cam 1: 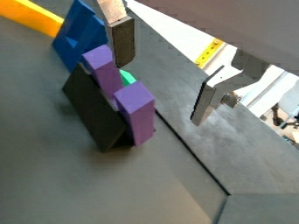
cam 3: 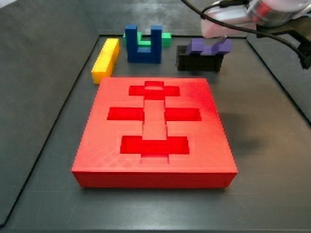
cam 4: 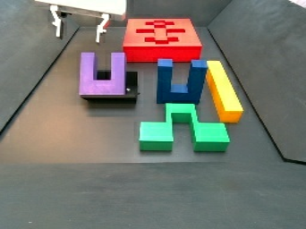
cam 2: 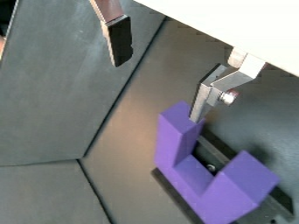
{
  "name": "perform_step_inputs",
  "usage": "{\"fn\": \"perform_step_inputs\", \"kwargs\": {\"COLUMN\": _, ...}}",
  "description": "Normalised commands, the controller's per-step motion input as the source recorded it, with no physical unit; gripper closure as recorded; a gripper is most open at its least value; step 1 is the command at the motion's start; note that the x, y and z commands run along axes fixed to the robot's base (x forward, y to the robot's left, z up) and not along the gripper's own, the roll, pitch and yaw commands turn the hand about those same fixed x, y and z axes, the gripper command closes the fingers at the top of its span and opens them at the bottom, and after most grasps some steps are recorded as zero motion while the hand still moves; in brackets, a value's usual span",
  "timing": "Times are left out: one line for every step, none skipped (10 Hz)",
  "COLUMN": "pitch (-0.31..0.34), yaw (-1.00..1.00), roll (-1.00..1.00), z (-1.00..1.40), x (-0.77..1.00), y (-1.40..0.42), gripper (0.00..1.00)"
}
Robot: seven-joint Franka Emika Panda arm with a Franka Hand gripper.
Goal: Pick up the purple object. Move up. Place the purple object on the fixture. Regrasp the purple object. Move to above the board. Insert the purple object.
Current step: Regrasp the purple object.
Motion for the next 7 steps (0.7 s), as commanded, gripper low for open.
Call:
{"fn": "perform_step_inputs", "kwargs": {"pitch": 0.020, "yaw": -0.02, "roll": 0.00, "z": -0.02, "x": 0.09, "y": 0.00, "gripper": 0.00}}
{"fn": "perform_step_inputs", "kwargs": {"pitch": 0.014, "yaw": 0.17, "roll": 0.00, "z": -0.08, "x": 0.09, "y": 0.09, "gripper": 0.00}}
{"fn": "perform_step_inputs", "kwargs": {"pitch": 0.000, "yaw": 0.67, "roll": 0.00, "z": 0.00, "x": 0.11, "y": 0.20, "gripper": 0.00}}
{"fn": "perform_step_inputs", "kwargs": {"pitch": 0.040, "yaw": 0.61, "roll": 0.00, "z": 0.00, "x": 0.28, "y": 0.04, "gripper": 0.00}}
{"fn": "perform_step_inputs", "kwargs": {"pitch": 0.049, "yaw": 0.55, "roll": 0.04, "z": 0.00, "x": 0.28, "y": 0.01, "gripper": 0.00}}
{"fn": "perform_step_inputs", "kwargs": {"pitch": 0.000, "yaw": 0.45, "roll": 0.19, "z": -0.08, "x": 0.19, "y": 0.00, "gripper": 0.00}}
{"fn": "perform_step_inputs", "kwargs": {"pitch": 0.000, "yaw": 0.42, "roll": 0.22, "z": -0.08, "x": 0.11, "y": 0.00, "gripper": 0.00}}
